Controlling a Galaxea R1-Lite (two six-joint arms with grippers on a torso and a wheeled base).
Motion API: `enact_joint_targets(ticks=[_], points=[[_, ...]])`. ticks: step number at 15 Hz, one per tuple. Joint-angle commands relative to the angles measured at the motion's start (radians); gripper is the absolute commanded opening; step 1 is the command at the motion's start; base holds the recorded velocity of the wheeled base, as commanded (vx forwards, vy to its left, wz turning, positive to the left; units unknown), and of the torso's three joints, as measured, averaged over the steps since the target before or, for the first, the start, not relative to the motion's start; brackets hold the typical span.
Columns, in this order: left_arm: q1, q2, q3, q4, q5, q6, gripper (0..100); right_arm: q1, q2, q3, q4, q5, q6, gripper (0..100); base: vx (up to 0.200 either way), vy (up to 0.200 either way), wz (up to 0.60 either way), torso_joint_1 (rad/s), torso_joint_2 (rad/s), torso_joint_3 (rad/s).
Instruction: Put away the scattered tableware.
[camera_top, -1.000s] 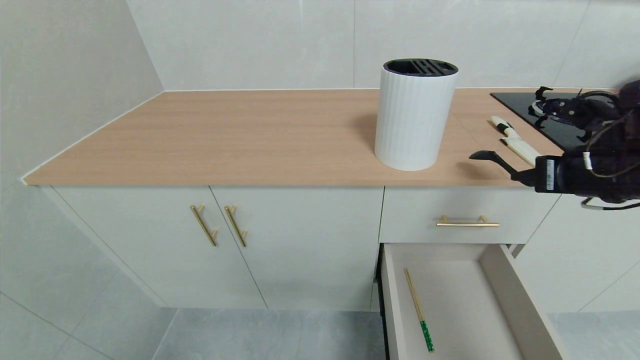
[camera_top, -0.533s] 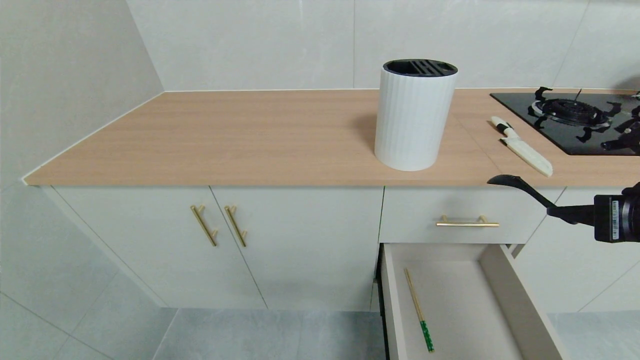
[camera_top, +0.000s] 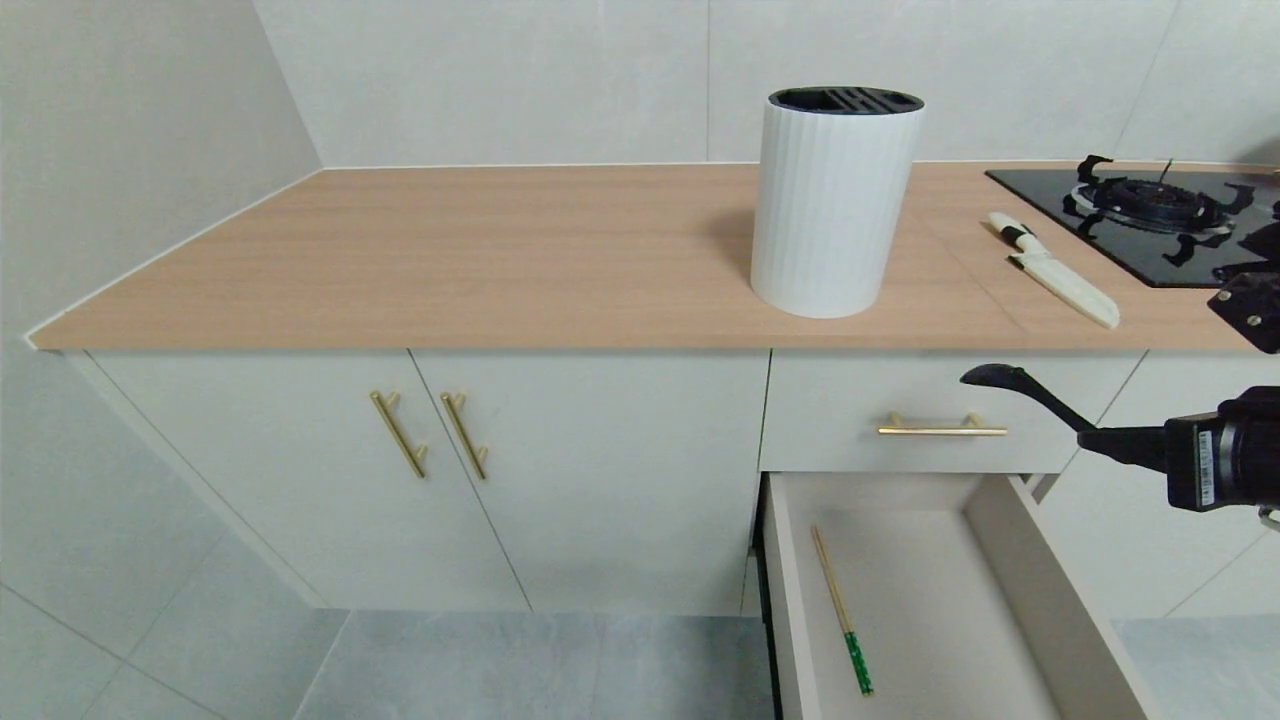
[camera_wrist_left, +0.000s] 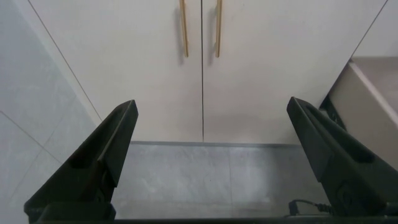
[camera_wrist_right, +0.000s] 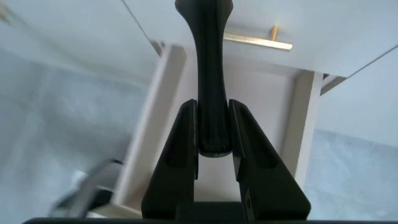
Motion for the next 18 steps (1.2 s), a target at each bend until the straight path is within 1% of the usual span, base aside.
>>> enact_joint_targets(ticks=[1,6,12,14,18], points=[[0.0,0.002,0.0,-0.001,0.0,0.0,100,0.004,0.019,0.02,-0.006,0.0,-0.004,0,0.0,0.0,0.0,-0.203,0.46,0.246],[0.0,0.002,0.0,-0.001,0.0,0.0,100,0.024,0.025,0.039,-0.023,0.0,-0.006,0,0.0,0.0,0.0,-0.204,0.47,0.265],[0.0,0.002,0.0,-0.001,0.0,0.0,100,0.024,0.062,0.049,-0.024,0.0,-0.026,0,0.0,0.0,0.0,-0.186,0.46,0.27],[0.0,0.002,0.0,-0.001,0.0,0.0,100,0.024,0.076,0.05,-0.024,0.0,-0.026,0,0.0,0.0,0.0,-0.08,0.22,0.097],[0.0,0.002,0.0,-0.001,0.0,0.0,100,0.024,0.093,0.05,-0.024,0.0,-0.026,0,0.0,0.0,0.0,-0.013,0.04,0.019]])
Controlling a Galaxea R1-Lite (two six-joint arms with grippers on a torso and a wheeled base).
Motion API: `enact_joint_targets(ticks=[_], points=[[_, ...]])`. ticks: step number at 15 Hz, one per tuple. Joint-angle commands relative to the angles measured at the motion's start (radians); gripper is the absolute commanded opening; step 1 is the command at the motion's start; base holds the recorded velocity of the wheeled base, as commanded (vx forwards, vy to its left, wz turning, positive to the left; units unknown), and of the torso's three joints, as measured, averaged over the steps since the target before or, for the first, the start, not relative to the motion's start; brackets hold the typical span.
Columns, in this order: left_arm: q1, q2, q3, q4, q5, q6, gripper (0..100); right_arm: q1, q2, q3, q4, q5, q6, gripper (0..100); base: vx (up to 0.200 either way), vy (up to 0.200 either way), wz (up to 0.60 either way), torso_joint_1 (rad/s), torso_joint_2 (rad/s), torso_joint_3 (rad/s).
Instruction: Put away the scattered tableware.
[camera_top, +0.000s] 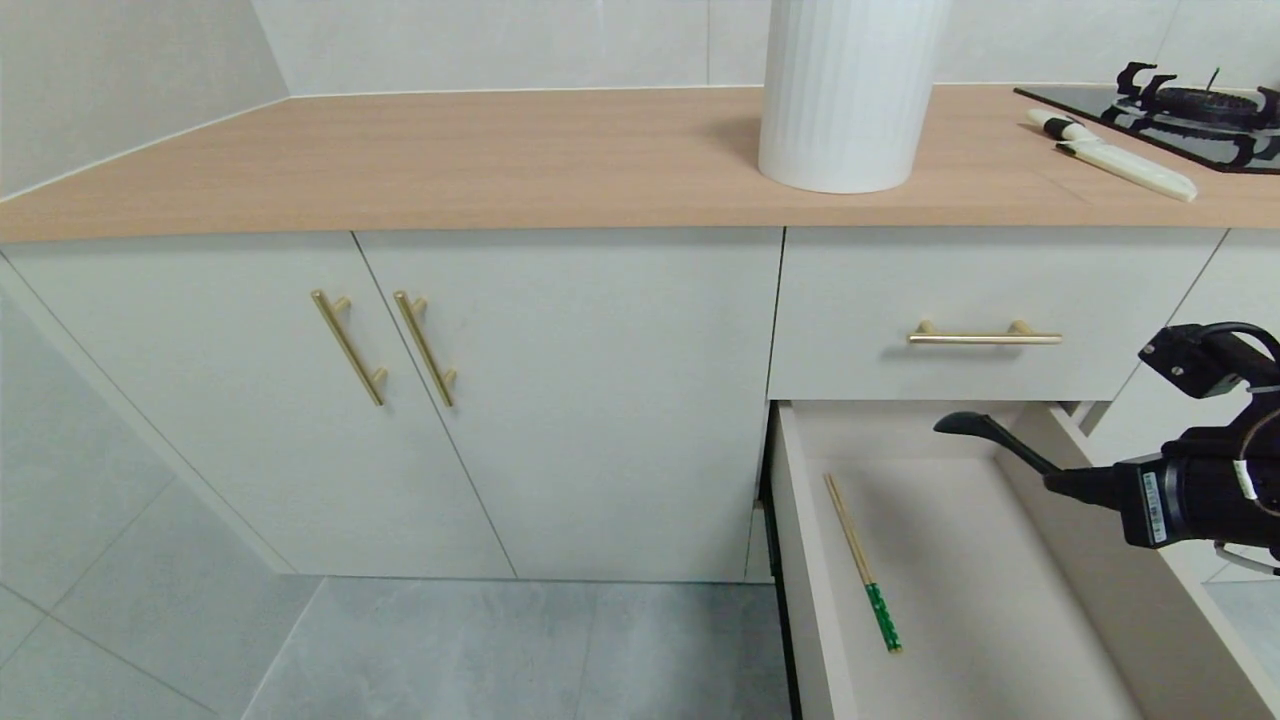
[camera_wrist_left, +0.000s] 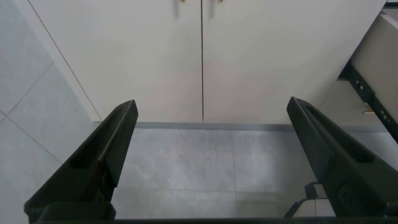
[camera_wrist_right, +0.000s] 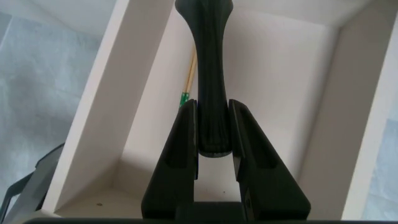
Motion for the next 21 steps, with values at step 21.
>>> enact_joint_targets(ticks=[21], points=[[0.0,0.002,0.0,0.0,0.0,0.0,100,0.023,0.691,-0.04,-0.264,-0.217,0.089,0,0.0,0.0,0.0,0.0,0.0,0.0]])
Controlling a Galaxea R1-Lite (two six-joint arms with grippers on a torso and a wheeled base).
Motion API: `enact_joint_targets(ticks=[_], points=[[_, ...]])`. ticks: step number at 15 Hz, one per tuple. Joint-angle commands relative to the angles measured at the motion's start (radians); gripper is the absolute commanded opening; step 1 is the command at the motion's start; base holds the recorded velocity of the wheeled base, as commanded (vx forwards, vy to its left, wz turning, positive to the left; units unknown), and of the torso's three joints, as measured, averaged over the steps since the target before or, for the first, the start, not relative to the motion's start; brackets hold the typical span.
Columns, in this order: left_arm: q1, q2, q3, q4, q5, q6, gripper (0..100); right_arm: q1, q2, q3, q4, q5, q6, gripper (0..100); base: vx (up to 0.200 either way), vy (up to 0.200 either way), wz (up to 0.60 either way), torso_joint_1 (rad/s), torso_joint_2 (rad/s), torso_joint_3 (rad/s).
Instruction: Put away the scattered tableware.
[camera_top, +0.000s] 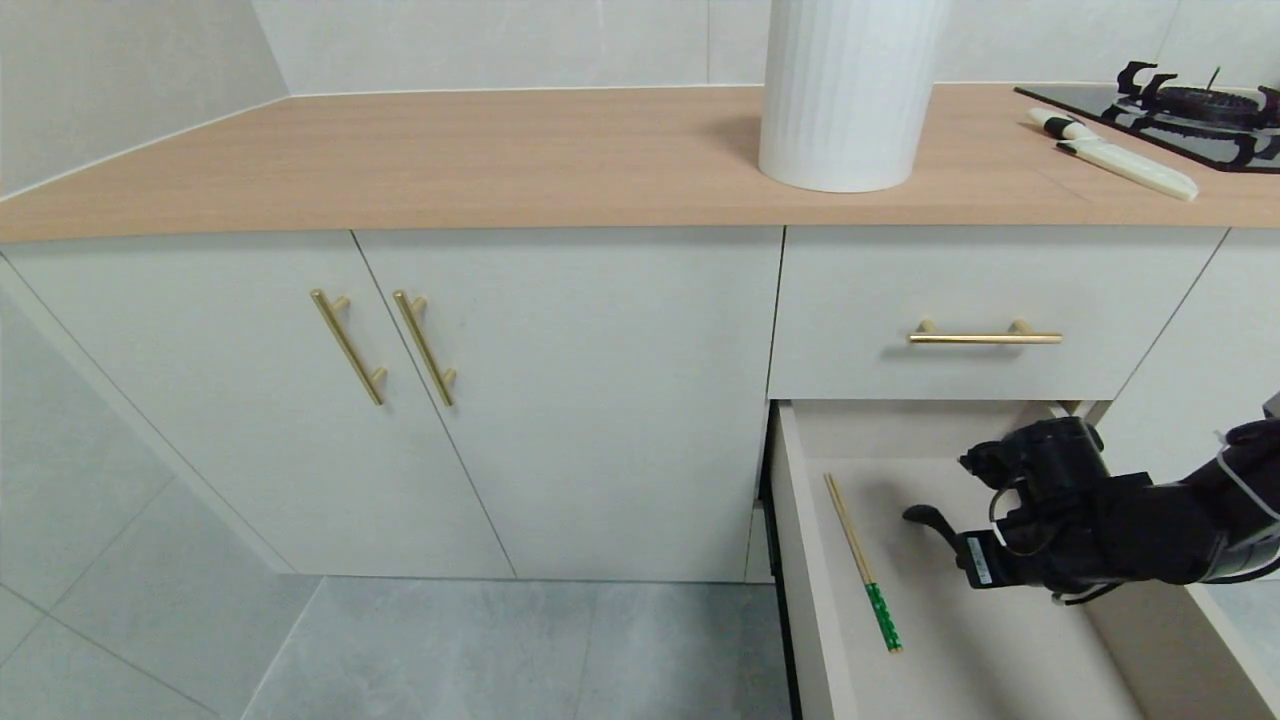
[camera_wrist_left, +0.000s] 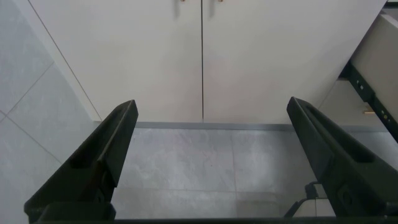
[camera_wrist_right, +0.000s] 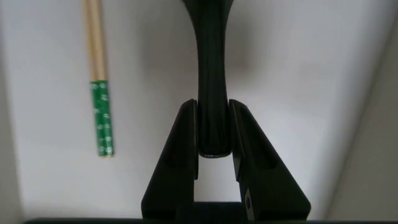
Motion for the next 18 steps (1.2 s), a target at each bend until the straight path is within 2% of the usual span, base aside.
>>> enact_joint_targets(ticks=[1,7,11,12,18], points=[[0.0,0.002,0.0,-0.001,0.001,0.0,100,0.005,0.039,-0.002,-0.001,-0.003,-0.001,0,0.0,0.0,0.0,0.0,0.0,0.0],[0.0,0.002,0.0,-0.001,0.001,0.0,100,0.003,0.119,0.003,-0.099,-0.032,0.001,0,0.0,0.0,0.0,0.0,0.0,0.0],[0.0,0.002,0.0,-0.001,0.001,0.0,100,0.003,0.113,0.004,-0.101,-0.033,0.001,0,0.0,0.0,0.0,0.0,0.0,0.0],[0.0,0.002,0.0,-0.001,0.001,0.0,100,0.003,0.113,0.004,-0.101,-0.035,0.001,100,0.0,0.0,0.0,0.0,0.0,0.0],[0.0,0.002,0.0,-0.001,0.001,0.0,100,0.005,0.007,0.024,-0.101,-0.05,0.032,100,0.0,0.0,0.0,0.0,0.0,0.0]])
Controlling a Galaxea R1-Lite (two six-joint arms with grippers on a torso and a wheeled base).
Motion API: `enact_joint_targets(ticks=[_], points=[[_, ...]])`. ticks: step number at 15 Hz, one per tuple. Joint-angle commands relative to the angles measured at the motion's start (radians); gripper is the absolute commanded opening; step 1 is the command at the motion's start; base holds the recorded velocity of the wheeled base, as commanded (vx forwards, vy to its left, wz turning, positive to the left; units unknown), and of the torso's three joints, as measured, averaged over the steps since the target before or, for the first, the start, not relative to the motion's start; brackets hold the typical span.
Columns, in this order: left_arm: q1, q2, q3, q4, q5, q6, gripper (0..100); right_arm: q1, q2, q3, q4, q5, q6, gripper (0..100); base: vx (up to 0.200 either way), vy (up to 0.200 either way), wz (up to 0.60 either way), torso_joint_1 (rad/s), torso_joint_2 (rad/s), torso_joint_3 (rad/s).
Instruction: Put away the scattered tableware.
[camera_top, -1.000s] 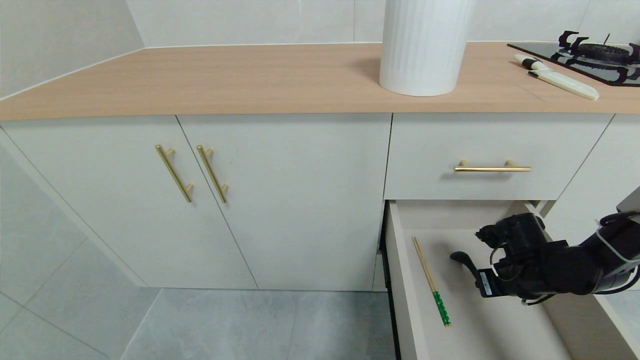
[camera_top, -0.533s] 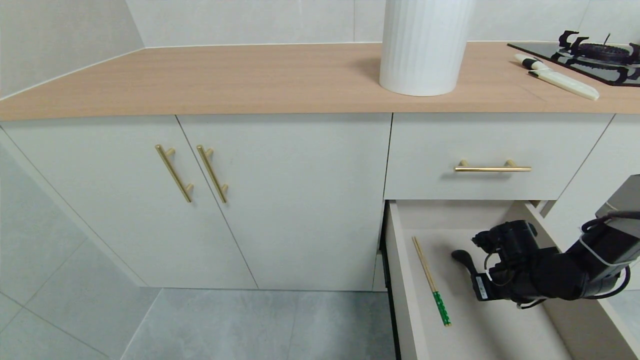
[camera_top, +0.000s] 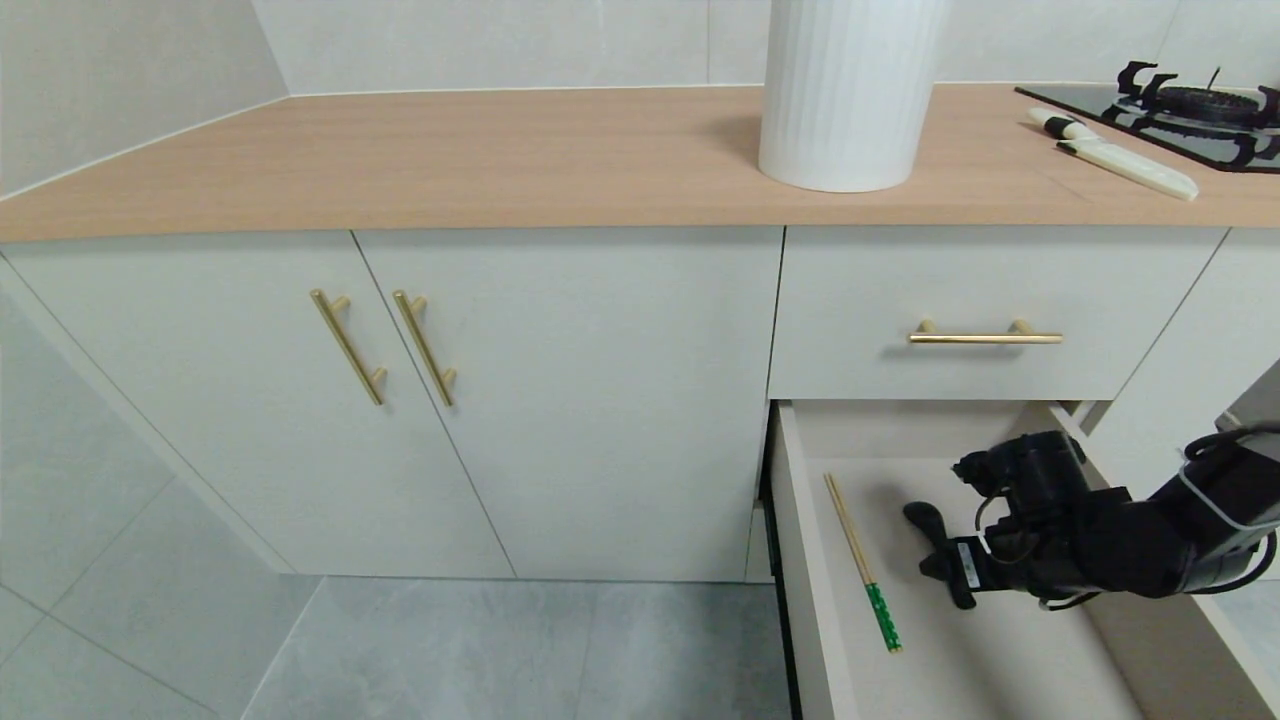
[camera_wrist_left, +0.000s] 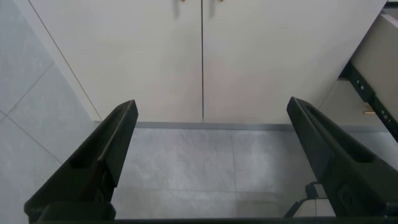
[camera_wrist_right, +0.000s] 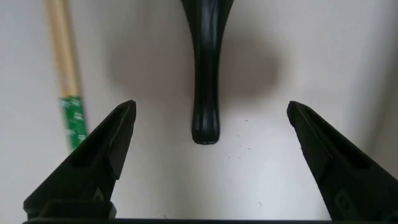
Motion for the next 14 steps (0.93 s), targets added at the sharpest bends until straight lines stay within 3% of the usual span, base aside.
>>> enact_joint_targets(ticks=[1,6,8,11,14], points=[[0.0,0.002,-0.002,0.0,0.0,0.0,100,0.002,-0.223,0.062,0.005,0.0,0.004,100,0.0,0.0,0.0,0.0,0.0,0.0],[0.0,0.002,0.0,0.0,0.0,0.0,100,0.003,-0.596,0.186,0.156,0.0,0.027,100,0.0,0.0,0.0,0.0,0.0,0.0],[0.0,0.002,0.0,0.0,0.0,0.0,100,0.002,-0.813,0.199,0.335,0.002,0.038,100,0.0,0.0,0.0,0.0,0.0,0.0],[0.0,0.002,0.0,0.0,0.0,0.0,100,0.002,-0.933,0.182,0.488,0.0,0.034,100,0.0,0.0,0.0,0.0,0.0,0.0],[0.0,0.002,-0.002,0.0,0.0,0.0,100,0.002,-0.952,0.166,0.515,0.0,0.031,100,0.0,0.0,0.0,0.0,0.0,0.0]])
